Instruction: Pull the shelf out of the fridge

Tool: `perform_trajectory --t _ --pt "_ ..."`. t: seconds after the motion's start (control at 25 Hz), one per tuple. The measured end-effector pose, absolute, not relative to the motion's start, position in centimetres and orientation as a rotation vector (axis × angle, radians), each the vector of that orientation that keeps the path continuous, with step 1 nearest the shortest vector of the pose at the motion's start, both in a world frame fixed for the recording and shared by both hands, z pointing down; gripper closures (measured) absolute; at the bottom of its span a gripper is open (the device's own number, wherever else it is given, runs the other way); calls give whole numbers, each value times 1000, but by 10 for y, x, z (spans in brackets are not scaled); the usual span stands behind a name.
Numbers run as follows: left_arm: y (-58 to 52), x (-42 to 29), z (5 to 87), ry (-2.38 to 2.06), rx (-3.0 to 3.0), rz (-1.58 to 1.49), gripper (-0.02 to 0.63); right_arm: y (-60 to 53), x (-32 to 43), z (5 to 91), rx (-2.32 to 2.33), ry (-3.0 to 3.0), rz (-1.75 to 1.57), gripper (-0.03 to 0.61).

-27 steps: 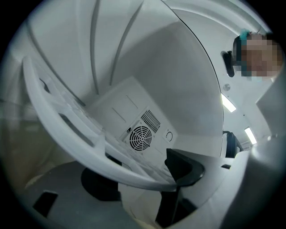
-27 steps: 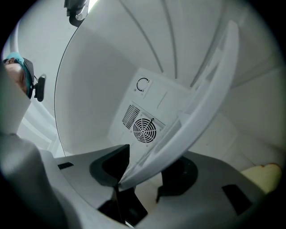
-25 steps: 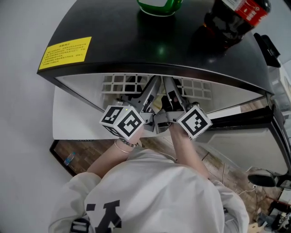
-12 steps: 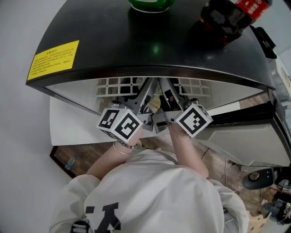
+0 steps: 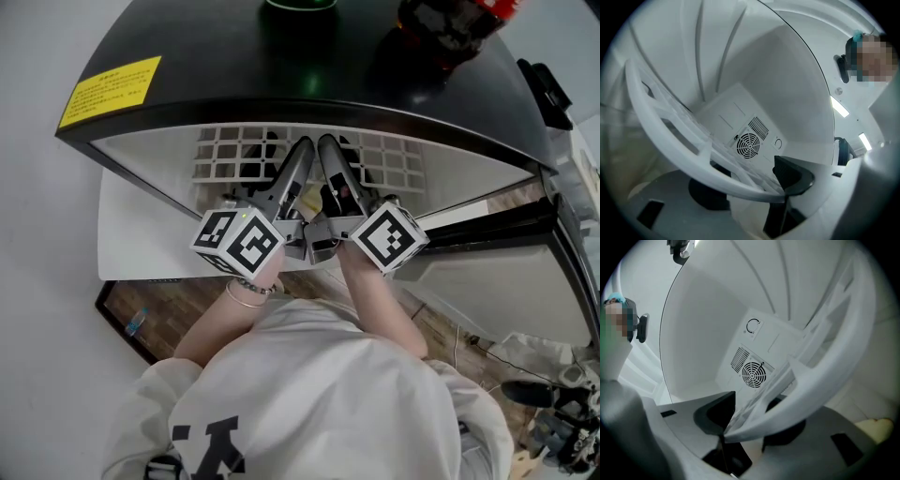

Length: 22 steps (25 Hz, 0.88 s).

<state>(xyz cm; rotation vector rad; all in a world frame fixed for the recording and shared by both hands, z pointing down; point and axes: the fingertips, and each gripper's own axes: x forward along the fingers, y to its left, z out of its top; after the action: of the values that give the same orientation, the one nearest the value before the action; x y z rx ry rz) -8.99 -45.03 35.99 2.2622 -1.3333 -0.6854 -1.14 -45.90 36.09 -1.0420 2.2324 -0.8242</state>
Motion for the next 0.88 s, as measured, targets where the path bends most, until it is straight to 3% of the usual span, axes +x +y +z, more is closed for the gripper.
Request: perform_trajectory --t 0.88 --pt "-440 -89 361 -1296 2284 -680 318 -449 -9 363 -1093 2216 -803 373"
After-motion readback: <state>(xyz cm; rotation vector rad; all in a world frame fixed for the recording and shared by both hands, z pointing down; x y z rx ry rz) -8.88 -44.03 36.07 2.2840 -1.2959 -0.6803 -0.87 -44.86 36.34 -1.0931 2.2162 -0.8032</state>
